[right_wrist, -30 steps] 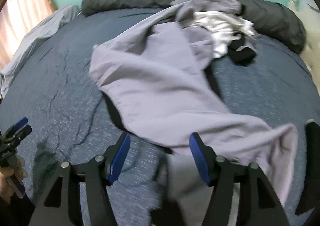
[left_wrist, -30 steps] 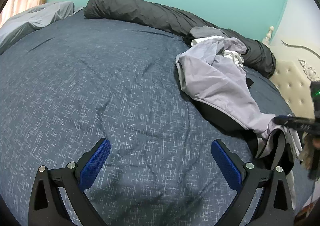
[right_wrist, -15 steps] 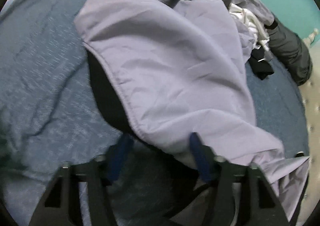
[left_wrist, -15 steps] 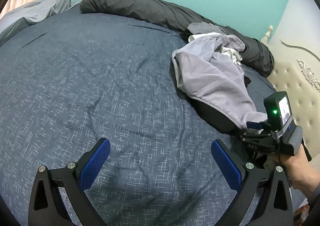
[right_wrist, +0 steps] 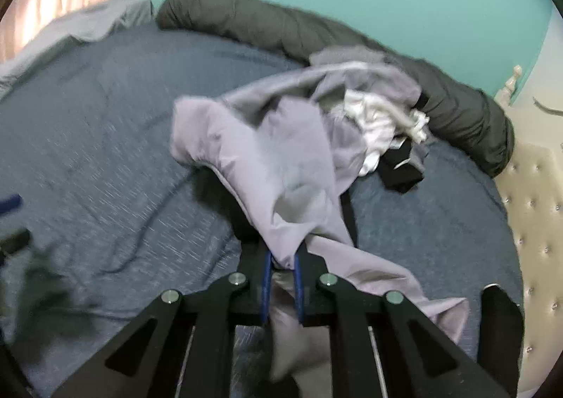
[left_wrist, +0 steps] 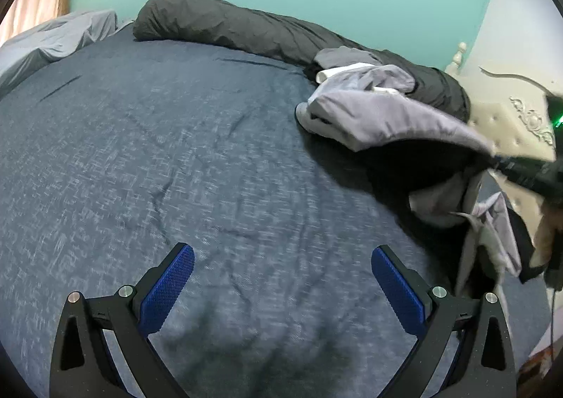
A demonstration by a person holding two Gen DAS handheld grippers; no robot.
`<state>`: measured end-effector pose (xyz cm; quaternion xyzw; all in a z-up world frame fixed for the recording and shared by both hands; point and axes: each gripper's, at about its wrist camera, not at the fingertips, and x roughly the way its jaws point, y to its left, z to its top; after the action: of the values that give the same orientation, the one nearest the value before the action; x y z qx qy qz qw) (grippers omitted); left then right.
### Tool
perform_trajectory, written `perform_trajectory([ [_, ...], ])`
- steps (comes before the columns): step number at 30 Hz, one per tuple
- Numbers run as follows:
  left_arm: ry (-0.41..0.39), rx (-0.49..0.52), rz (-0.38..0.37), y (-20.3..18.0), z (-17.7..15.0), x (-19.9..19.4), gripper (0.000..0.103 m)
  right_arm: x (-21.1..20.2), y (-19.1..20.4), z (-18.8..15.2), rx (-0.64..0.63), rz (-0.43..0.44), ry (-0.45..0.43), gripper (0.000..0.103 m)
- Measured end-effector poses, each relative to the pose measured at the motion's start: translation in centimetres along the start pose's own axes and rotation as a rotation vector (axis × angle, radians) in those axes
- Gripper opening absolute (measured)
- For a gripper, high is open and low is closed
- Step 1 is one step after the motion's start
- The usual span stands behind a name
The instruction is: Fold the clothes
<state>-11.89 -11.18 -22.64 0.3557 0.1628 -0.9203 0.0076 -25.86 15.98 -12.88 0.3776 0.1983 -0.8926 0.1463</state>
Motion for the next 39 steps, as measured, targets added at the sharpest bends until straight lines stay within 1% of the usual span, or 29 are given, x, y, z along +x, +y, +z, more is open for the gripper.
perform_trajectory([
  [2, -0.01, 0.008, -0.023, -1.4, 0.1, -1.5, 0.103, -3.6, -0.2, 0.8, 0.001, 0.028, -0.032, 0.01],
  [5, -0.033, 0.027, -0.051, -3.5, 0.5, -3.8, 0.103, -8.2, 0.7, 1.3, -0.013, 0.047, -0.08, 0.009],
  [8, -0.049, 0.046, -0.092, -5.6, 1.4, -6.2, 0.103, -13.5, 1.0, 1.8, -0.02, 0.073, -0.138, 0.009],
  [12, -0.086, 0.093, -0.108, -8.1, 3.4, -9.5, 0.103, -18.3, 0.3, 2.4, -0.018, 0.097, -0.199, 0.009],
  [16, -0.123, 0.129, -0.121, -10.3, 5.5, -11.9, 0.103, -23.5, -0.1, 2.3, -0.026, 0.107, -0.262, 0.008],
  [20, -0.123, 0.189, -0.15, -12.7, 6.2, -12.7, 0.103, -27.4, -0.5, 1.3, -0.033, 0.122, -0.309, 0.008],
  [23, -0.103, 0.241, -0.165, -14.5, 5.8, -12.2, 0.103, -28.8, -1.1, 0.5, -0.032, 0.14, -0.325, 0.008],
  [28, -0.075, 0.277, -0.227, -16.8, 5.1, -10.3, 0.103, -30.3, -2.0, -1.1, -0.026, 0.16, -0.336, 0.008],
  [34, -0.036, 0.376, -0.242, -19.6, 3.9, -7.5, 0.103, -30.1, -3.1, -2.7, -0.017, 0.167, -0.327, 0.008],
  [39, -0.003, 0.38, -0.251, -20.6, 3.6, -4.6, 0.102, -29.0, -4.5, -3.7, 0.009, 0.179, -0.322, 0.008],
])
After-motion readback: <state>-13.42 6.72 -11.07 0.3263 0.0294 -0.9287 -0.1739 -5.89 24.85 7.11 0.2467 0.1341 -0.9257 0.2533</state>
